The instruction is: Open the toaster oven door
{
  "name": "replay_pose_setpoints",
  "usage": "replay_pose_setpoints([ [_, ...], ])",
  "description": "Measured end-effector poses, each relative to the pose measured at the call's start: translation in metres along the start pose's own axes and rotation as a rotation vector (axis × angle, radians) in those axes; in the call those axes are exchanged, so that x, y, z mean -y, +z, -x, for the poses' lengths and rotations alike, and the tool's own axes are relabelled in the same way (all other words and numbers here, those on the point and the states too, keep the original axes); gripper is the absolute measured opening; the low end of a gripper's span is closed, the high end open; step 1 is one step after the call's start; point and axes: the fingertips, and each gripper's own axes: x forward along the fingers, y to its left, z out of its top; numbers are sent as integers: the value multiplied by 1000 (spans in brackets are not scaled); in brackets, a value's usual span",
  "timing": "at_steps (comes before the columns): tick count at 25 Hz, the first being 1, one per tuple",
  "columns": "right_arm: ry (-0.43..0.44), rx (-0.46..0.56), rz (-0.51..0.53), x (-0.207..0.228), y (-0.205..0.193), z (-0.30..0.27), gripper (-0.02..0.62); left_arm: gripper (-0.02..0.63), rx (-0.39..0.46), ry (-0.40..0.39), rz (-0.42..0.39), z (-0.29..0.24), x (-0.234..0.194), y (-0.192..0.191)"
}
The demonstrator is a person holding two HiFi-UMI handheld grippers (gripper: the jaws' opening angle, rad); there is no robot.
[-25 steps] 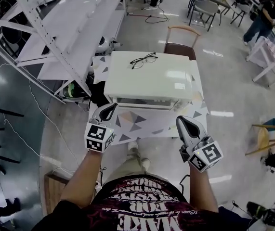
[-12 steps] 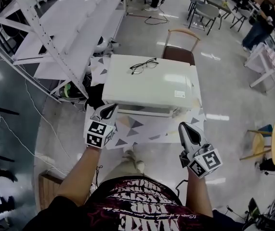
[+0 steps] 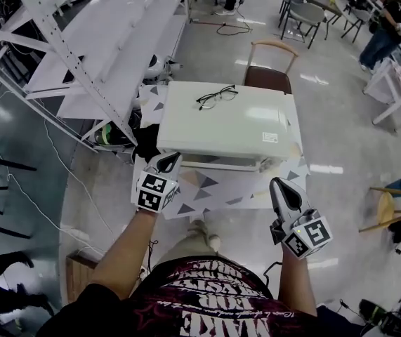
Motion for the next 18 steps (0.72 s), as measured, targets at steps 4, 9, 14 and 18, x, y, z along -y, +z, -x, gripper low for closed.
replay_pose_setpoints([
  [4,10,-2,-6,-4,-1,-4,25,0,-27,1,1,-1,-3,0],
  [9,20,1,-11,-9,-1,-5,25,0,-121,-28,-47,-6,9,-5],
  [14,18,3,-7,-11,2,0,25,0,-114,-22,-63,3,15,-11],
  [18,6,3,-10,-8,1,7,25,0,-93,-23,-75,9,24,-18],
])
